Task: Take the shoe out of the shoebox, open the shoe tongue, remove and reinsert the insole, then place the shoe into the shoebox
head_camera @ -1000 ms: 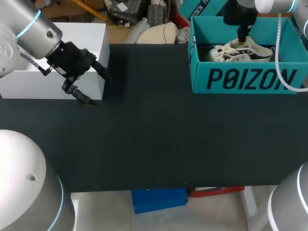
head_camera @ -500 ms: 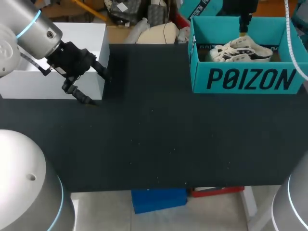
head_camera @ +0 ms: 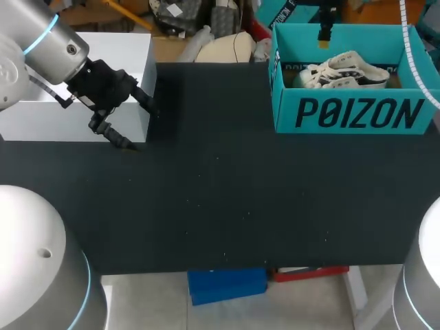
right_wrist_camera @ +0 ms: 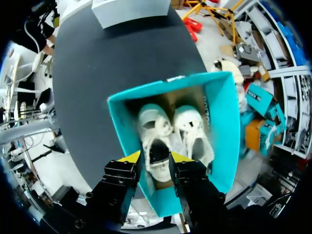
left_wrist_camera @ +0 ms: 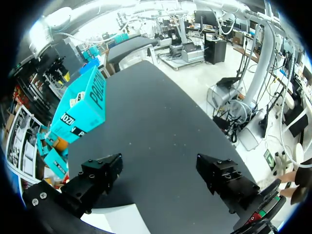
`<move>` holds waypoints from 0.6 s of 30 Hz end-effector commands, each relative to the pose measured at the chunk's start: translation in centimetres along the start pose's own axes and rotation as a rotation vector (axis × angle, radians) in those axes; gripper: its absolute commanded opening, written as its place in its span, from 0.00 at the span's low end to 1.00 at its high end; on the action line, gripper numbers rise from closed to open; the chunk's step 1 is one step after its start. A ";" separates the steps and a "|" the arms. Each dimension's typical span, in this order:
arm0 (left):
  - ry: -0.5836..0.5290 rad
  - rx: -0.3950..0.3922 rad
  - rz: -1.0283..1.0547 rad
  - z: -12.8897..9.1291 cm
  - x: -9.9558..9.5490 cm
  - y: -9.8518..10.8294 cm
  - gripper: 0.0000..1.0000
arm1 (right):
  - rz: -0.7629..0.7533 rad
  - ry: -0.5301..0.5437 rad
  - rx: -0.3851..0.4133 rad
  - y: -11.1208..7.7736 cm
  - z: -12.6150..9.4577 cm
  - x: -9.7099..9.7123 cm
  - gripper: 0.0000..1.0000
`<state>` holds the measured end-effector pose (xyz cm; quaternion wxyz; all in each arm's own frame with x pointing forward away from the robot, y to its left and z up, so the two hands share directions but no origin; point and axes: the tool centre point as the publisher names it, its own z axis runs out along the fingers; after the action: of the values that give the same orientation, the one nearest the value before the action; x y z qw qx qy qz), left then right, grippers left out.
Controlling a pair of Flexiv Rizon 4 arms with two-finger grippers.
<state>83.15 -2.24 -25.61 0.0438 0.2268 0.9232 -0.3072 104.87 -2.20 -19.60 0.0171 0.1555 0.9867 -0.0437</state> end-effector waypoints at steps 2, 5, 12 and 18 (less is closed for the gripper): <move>0.000 -0.003 0.000 0.0 0.1 0.0 1.00 | 0.039 -0.147 -0.013 2.1 -1.4 11.5 0.35; 0.000 -0.003 0.000 0.0 0.1 0.0 1.00 | 0.051 -0.142 -0.025 3.5 -0.6 13.9 0.38; 0.000 -0.003 0.000 0.0 0.1 0.0 1.00 | 0.075 -0.103 -0.043 5.4 2.2 17.7 0.39; 0.000 -0.003 0.000 0.0 0.1 0.0 1.00 | 0.093 -0.055 -0.072 6.8 5.0 19.8 0.44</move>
<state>83.15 -2.23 -25.61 0.0438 0.2268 0.9232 -0.3072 89.76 9.37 -24.34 0.0288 0.1996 0.9793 -0.0155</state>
